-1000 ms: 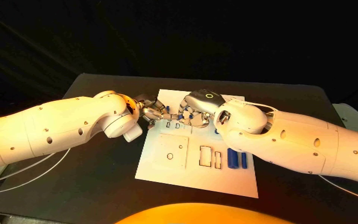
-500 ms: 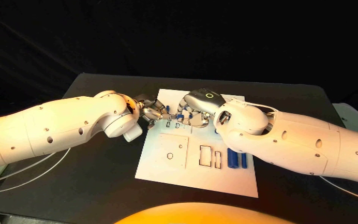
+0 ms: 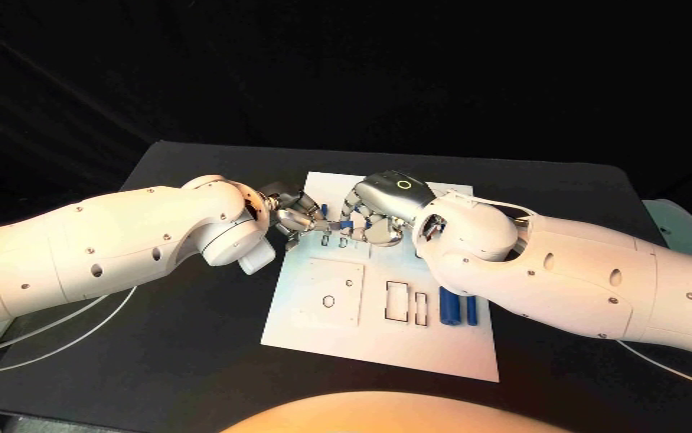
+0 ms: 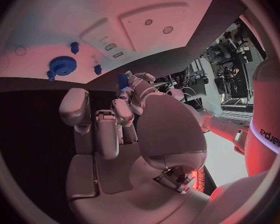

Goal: Assemble the parts on the task board

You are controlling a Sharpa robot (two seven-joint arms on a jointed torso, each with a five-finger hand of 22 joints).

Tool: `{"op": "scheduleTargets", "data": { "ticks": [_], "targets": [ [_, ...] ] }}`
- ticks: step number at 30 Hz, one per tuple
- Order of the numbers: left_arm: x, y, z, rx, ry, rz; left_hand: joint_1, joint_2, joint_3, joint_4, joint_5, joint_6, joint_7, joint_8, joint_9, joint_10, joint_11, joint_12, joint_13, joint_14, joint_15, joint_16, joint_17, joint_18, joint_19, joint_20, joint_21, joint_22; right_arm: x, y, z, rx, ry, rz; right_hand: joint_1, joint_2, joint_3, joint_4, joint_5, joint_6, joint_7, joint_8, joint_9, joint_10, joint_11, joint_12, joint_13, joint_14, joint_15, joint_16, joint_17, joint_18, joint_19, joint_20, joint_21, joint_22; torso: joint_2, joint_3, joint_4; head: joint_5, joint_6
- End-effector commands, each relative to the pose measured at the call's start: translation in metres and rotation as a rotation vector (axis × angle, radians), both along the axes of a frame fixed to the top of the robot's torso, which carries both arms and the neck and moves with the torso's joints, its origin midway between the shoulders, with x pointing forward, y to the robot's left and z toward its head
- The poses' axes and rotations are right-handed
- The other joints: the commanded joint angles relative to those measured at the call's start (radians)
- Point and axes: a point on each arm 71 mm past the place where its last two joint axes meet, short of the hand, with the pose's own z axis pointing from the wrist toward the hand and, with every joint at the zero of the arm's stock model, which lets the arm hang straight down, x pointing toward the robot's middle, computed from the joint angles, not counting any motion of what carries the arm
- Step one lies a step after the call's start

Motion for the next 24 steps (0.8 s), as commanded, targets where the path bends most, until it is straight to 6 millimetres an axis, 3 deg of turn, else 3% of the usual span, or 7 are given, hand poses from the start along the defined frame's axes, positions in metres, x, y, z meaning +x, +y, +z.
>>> {"op": "scheduleTargets", "data": {
  "ticks": [1,17,24],
  "targets": [
    [-0.001,-0.003,0.0,-0.007,0.008,-0.013,0.008,0.002,0.006,0.002,0.006,-0.004,-0.005,0.004,-0.002,0.002,-0.003,0.0,0.0,0.042,-0.008,0.003,0.054,-0.006,0.0,0.0,0.004,-0.001,-0.001,0.002,0.0,-0.005,-0.007,0.014,0.003,0.003,0.007,0.0,0.006,0.005,-0.001,0.003,0.001,0.008,-0.001,0.003,0.001,0.043,-0.006,0.003,0.089,-0.011,0.006,-0.001,0.005,0.071,-0.001,-0.0001,0.0002,0.001,-0.001],
    [0.005,0.022,-0.001,0.012,-0.001,0.051,0.014,0.001,0.009,0.002,0.006,-0.005,-0.006,0.004,-0.002,0.001,-0.004,-0.001,-0.002,0.042,-0.008,0.003,0.053,-0.006,0.0,-0.001,0.004,-0.001,0.008,-0.005,-0.006,-0.034,0.012,0.01,0.007,0.002,0.01,-0.001,0.003,0.004,-0.001,0.004,0.002,0.003,-0.001,-0.003,-0.006,0.042,-0.006,0.001,0.085,-0.011,0.007,-0.001,0.005,0.071,0.0,0.0005,0.0005,-0.001,0.0],
    [0.006,0.032,0.002,-0.008,-0.002,0.085,0.013,-0.002,0.009,0.005,0.005,-0.006,-0.004,0.004,-0.003,-0.001,-0.003,-0.004,-0.005,0.041,-0.008,0.001,0.05,-0.006,-0.002,-0.001,0.002,-0.004,0.011,-0.003,-0.013,-0.05,0.042,0.067,0.012,0.002,0.014,-0.002,-0.051,-0.008,0.003,0.002,0.006,-0.003,0.002,-0.008,-0.009,0.035,-0.004,-0.008,0.069,-0.016,0.018,0.0,0.024,0.082,0.0,-0.0003,0.0012,0.002,-0.005]
  ]
}}
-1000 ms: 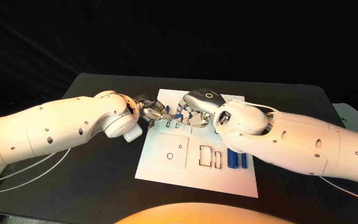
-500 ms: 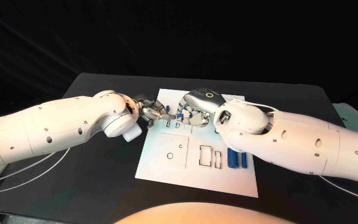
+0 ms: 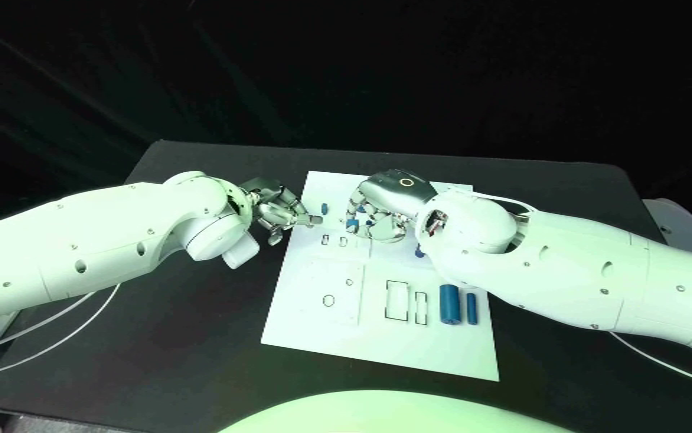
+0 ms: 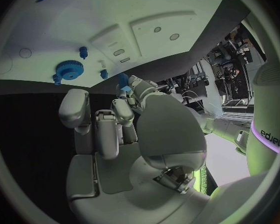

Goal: Assemble the parts on the task board

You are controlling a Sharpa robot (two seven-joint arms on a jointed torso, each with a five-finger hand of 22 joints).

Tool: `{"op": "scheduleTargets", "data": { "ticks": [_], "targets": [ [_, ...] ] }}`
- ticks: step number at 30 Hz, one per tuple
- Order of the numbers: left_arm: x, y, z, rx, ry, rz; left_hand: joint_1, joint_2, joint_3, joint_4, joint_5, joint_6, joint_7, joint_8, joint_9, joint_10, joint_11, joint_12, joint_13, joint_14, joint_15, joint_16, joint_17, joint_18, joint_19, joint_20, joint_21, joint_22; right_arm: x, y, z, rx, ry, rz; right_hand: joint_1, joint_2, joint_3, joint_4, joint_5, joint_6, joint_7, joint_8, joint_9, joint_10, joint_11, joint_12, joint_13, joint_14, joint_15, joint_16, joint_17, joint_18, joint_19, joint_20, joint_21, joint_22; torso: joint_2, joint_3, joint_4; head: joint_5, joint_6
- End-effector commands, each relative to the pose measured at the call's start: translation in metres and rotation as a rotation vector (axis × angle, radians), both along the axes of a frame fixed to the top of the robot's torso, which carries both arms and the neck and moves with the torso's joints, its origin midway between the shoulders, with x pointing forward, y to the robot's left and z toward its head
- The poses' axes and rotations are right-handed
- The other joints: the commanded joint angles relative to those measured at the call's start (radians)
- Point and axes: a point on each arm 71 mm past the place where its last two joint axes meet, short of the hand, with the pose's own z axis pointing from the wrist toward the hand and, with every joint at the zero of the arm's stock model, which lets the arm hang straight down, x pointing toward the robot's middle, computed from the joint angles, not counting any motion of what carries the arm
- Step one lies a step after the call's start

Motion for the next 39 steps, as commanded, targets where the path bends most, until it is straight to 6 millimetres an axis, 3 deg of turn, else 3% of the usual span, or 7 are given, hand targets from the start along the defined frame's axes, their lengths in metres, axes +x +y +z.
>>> {"op": "scheduleTargets", "data": {
  "ticks": [1,14,39],
  "targets": [
    [0.001,0.002,0.004,-0.032,-0.005,0.016,0.004,-0.003,0.003,0.004,0.005,-0.002,0.0,0.004,-0.002,-0.001,-0.003,-0.004,-0.001,0.041,-0.008,0.001,0.05,-0.005,-0.002,-0.001,0.002,-0.001,-0.001,0.003,-0.005,-0.025,0.034,0.078,0.014,0.003,0.004,0.001,-0.012,-0.007,0.002,0.003,0.002,-0.003,0.002,-0.002,0.002,0.035,-0.004,-0.007,0.069,-0.017,0.008,0.0,0.005,0.083,0.001,-0.0007,0.0005,0.002,-0.003],
    [0.006,0.009,0.022,-0.057,-0.04,0.038,-0.011,-0.009,-0.004,0.007,0.003,-0.002,0.002,0.004,-0.003,-0.003,0.0,-0.007,-0.005,0.04,-0.006,0.0,0.047,-0.005,-0.003,-0.001,0.001,-0.003,0.007,0.004,-0.02,-0.122,0.02,0.171,0.035,0.005,0.015,-0.011,-0.004,-0.016,0.004,0.002,0.006,-0.013,0.004,-0.006,0.001,0.033,-0.002,-0.008,0.067,-0.016,0.005,0.001,0.0,0.085,0.001,0.0009,0.0007,0.009,-0.009],
    [0.006,0.007,0.024,-0.092,-0.037,0.043,-0.018,-0.01,-0.007,0.007,0.003,-0.004,0.004,0.003,-0.004,-0.008,0.001,-0.012,-0.013,0.04,-0.005,0.0,0.047,-0.005,-0.004,-0.001,0.0,-0.004,0.01,0.007,-0.036,-0.164,-0.001,0.198,0.039,0.002,0.017,-0.015,0.003,-0.027,0.009,-0.003,0.006,-0.023,0.008,-0.012,-0.004,0.028,0.001,-0.012,0.058,-0.013,-0.003,0.003,-0.019,0.081,0.0,0.0002,-0.001,0.015,-0.018]
  ]
}}
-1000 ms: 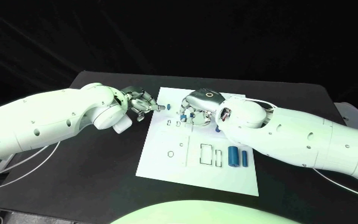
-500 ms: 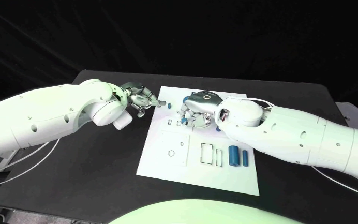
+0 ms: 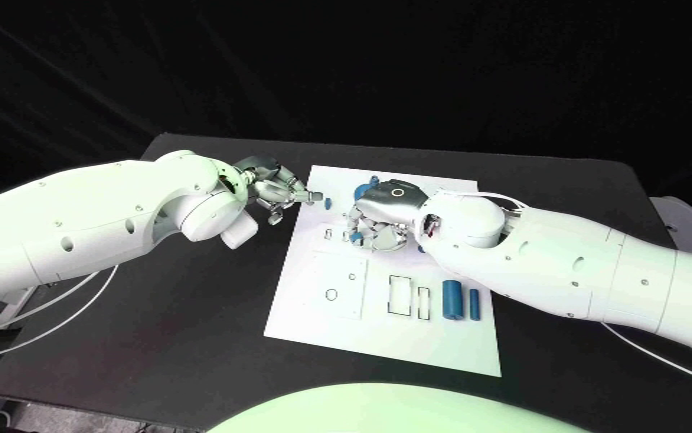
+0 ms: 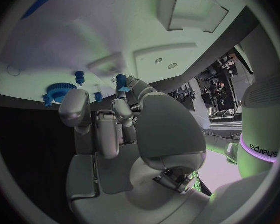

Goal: Assemble the parts on the task board

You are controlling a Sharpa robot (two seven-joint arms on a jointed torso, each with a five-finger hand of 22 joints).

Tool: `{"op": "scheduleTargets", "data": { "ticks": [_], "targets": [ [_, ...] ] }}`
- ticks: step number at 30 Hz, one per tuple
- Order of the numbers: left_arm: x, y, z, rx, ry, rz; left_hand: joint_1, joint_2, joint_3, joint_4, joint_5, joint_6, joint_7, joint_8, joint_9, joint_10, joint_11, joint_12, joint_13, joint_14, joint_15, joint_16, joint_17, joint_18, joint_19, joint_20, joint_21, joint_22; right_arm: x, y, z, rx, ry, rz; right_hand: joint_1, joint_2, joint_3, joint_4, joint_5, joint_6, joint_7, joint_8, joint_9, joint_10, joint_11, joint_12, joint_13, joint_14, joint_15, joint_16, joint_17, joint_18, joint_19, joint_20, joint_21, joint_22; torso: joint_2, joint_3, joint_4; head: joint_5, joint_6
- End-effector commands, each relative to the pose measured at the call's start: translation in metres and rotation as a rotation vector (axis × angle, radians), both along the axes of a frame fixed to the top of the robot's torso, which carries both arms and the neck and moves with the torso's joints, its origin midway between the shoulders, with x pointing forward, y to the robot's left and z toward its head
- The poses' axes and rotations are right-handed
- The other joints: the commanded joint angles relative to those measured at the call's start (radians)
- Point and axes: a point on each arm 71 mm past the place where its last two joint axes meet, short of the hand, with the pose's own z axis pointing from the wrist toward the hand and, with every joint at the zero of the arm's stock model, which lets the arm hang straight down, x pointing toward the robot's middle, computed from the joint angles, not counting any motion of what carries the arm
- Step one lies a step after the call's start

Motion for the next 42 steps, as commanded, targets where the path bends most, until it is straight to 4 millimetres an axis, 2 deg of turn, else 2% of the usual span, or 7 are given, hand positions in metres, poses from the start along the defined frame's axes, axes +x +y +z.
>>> {"op": "scheduleTargets", "data": {
  "ticks": [1,25,42],
  "targets": [
    [0.0001,-0.0026,0.0018,-0.023,-0.004,-0.002,-0.01,-0.002,-0.002,0.003,0.003,-0.004,0.003,0.003,-0.001,-0.008,0.001,-0.004,-0.002,0.04,-0.005,0.0,0.048,-0.005,-0.004,-0.001,0.0,0.0,-0.0016,0.0014,-0.0015,-0.024,-0.015,0.025,0.006,-0.004,0.003,-0.001,0.006,-0.008,0.0,0.0,0.0,-0.007,-0.001,-0.007,-0.001,0.028,0.001,-0.006,0.058,-0.015,-0.003,0.003,-0.004,0.081,0.0,0.0001,-0.0006,0.002,-0.002],
    [-0.0006,-0.0045,0.0016,-0.028,0.004,-0.01,-0.011,-0.001,-0.002,0.003,0.003,-0.004,0.004,0.003,-0.001,-0.01,0.001,-0.006,-0.005,0.04,-0.005,0.0,0.047,-0.005,-0.004,-0.001,0.0,0.0,-0.0009,0.0046,-0.004,-0.057,-0.014,0.019,0.006,-0.017,0.004,-0.005,-0.006,-0.056,0.021,-0.033,-0.011,-0.051,0.016,-0.039,-0.034,0.009,0.015,-0.027,0.02,-0.005,-0.033,0.014,-0.071,0.067,-0.001,-0.0004,-0.0004,0.002,0.003],
    [-0.0009,-0.0042,0.0015,-0.026,0.006,-0.01,-0.013,0.001,-0.002,0.002,0.004,-0.004,0.004,0.003,-0.002,-0.011,0.001,-0.008,-0.007,0.041,-0.005,0.0,0.049,-0.005,-0.004,-0.001,0.001,0.0,-0.0021,0.0061,-0.0042,-0.069,-0.021,0.02,0.016,-0.027,0.007,-0.016,-0.008,-0.066,0.026,-0.044,-0.016,-0.061,0.019,-0.046,-0.041,0.003,0.018,-0.032,0.011,-0.002,-0.042,0.018,-0.091,0.062,-0.001,-0.0001,-0.0003,0.0,0.002]
  ]
}}
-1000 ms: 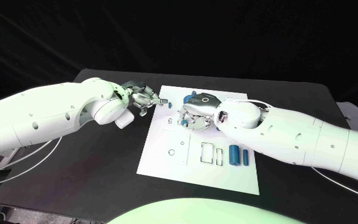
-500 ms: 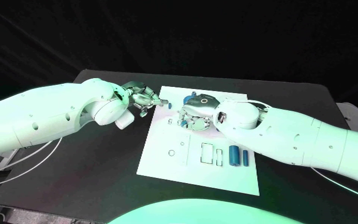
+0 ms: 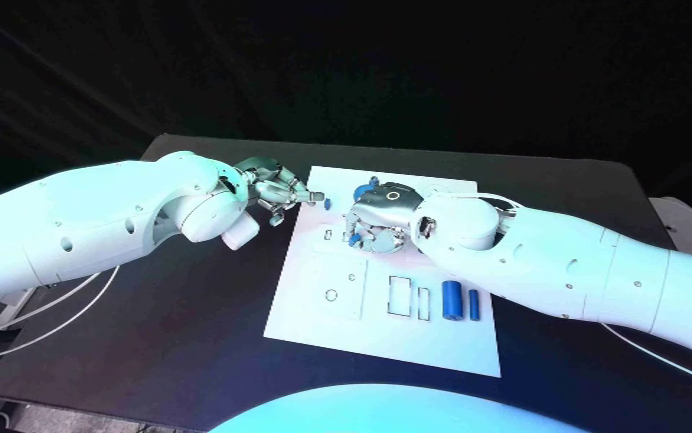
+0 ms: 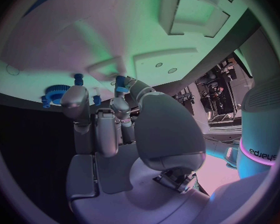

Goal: Assemble the parts on the task board

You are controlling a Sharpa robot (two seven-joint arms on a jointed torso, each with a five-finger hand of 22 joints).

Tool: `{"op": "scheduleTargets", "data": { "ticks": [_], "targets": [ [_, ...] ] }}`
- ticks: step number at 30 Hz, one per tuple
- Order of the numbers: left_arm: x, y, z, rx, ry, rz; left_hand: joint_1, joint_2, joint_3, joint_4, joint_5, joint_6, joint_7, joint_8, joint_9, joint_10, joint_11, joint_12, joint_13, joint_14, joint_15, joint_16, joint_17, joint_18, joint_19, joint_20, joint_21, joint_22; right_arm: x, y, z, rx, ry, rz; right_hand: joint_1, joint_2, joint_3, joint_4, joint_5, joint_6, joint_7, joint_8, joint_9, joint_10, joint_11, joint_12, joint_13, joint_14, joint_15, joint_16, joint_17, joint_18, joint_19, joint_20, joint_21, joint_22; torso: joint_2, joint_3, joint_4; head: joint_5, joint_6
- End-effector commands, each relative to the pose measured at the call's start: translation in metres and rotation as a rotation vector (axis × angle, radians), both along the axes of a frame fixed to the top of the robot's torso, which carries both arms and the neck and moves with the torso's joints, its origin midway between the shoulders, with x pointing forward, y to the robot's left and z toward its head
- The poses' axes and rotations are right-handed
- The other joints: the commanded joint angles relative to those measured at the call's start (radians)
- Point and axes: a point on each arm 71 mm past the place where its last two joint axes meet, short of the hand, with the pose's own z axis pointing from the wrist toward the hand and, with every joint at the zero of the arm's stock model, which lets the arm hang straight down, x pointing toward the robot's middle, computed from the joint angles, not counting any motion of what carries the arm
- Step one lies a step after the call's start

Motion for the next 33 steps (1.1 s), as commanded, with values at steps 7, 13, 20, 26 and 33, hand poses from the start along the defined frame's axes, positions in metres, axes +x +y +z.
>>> {"op": "scheduleTargets", "data": {
  "ticks": [7,13,20,26,33],
  "targets": [
    [-0.0001,-0.0023,0.0014,-0.01,-0.002,-0.01,-0.009,-0.003,-0.002,0.002,0.004,-0.004,0.004,0.003,-0.001,-0.008,-0.002,-0.002,-0.001,0.041,-0.005,0.0,0.049,-0.005,-0.004,-0.001,0.001,0.0,-0.0002,0.0006,-0.001,-0.023,-0.017,-0.002,0.001,-0.022,0.001,-0.011,-0.006,-0.049,0.013,-0.038,-0.017,-0.016,0.005,-0.007,-0.006,0.005,0.012,-0.007,0.008,0.0,-0.013,0.004,-0.018,0.061,0.0,0.0003,-0.0001,0.0,0.001],
    [-0.0001,-0.0024,0.0014,-0.011,-0.002,-0.01,-0.009,-0.003,-0.002,0.002,0.004,-0.004,0.004,0.003,-0.001,-0.008,-0.002,-0.002,-0.001,0.041,-0.005,0.0,0.049,-0.005,-0.004,-0.001,0.001,0.0,-0.0003,0.0009,-0.0008,-0.024,-0.021,-0.003,0.002,-0.023,0.001,-0.012,-0.005,-0.05,0.013,-0.04,-0.017,-0.016,0.005,-0.007,-0.006,0.005,0.012,-0.007,0.007,0.0,-0.013,0.005,-0.019,0.061,0.001,0.0004,0.0005,0.0,0.0],
    [-0.0001,-0.0026,0.0014,-0.011,-0.002,-0.011,-0.009,-0.003,-0.002,0.002,0.004,-0.004,0.004,0.003,-0.001,-0.008,-0.002,-0.002,-0.001,0.041,-0.005,0.0,0.049,-0.005,-0.004,-0.001,0.001,0.0,-0.0006,0.001,-0.0008,-0.027,-0.022,-0.003,0.003,-0.023,0.002,-0.012,-0.006,-0.05,0.013,-0.04,-0.018,-0.015,0.005,-0.006,-0.004,0.005,0.012,-0.007,0.007,0.0,-0.013,0.005,-0.018,0.061,0.0,0.0002,0.0001,0.0,-0.002],
    [-0.0001,-0.0028,0.0013,-0.011,-0.002,-0.012,-0.009,-0.003,-0.002,0.002,0.004,-0.004,0.004,0.003,-0.001,-0.008,-0.002,-0.002,-0.001,0.041,-0.005,0.0,0.049,-0.005,-0.004,-0.001,0.001,0.0,-0.0005,0.0001,-0.0008,-0.033,-0.029,-0.006,0.02,-0.021,0.014,-0.025,-0.005,-0.044,0.013,-0.044,-0.02,-0.015,0.004,-0.005,-0.003,0.005,0.012,-0.007,0.007,0.0,-0.012,0.006,-0.02,0.063,0.0,0.0002,0.0002,0.0,-0.001],
    [0.0,-0.0032,0.0013,-0.011,-0.001,-0.013,-0.01,-0.002,-0.001,0.002,0.004,-0.005,0.004,0.003,-0.001,-0.007,-0.002,-0.002,0.001,0.041,-0.005,0.001,0.05,-0.005,-0.003,-0.001,0.001,0.001,-0.0002,-0.0006,-0.001,-0.045,-0.043,-0.01,0.045,-0.029,0.029,-0.049,-0.008,-0.038,0.013,-0.052,-0.025,-0.013,0.002,-0.003,-0.001,0.005,0.01,-0.006,0.007,0.001,-0.011,0.005,-0.023,0.066,0.0,0.0004,0.0004,0.0,0.0]
  ]
}}
